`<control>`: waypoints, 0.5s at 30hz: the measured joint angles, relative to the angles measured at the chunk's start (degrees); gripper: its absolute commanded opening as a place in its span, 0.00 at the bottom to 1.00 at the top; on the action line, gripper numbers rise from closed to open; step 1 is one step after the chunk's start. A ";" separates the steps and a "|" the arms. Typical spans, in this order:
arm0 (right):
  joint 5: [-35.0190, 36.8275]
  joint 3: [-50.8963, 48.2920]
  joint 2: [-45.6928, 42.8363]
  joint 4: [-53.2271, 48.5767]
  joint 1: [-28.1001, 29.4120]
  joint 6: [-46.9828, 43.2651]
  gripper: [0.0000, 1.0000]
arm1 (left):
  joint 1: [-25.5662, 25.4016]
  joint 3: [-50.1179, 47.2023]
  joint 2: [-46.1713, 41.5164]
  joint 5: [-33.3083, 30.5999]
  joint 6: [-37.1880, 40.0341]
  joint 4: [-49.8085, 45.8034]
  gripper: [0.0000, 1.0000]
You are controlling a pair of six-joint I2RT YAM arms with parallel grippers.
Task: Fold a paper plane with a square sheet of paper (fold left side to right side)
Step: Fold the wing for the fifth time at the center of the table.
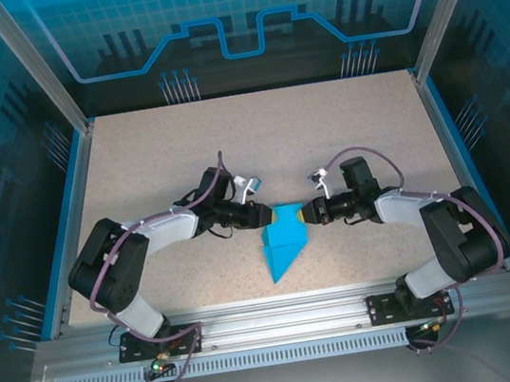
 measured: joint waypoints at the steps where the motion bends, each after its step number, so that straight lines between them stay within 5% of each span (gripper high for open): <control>1: 0.74 -0.13 -0.52 -0.44 0.00 0.87 0.12 | 0.00 0.35 -0.26 -1.07 0.31 -0.87 0.55; 10: 8.66 1.20 -4.46 -9.27 0.33 9.22 0.15 | -0.37 1.05 -14.36 -13.99 4.96 -10.10 0.62; 15: 10.29 5.66 -1.57 -13.00 0.35 12.09 0.15 | -5.97 1.05 -21.09 -21.77 7.76 -16.24 0.62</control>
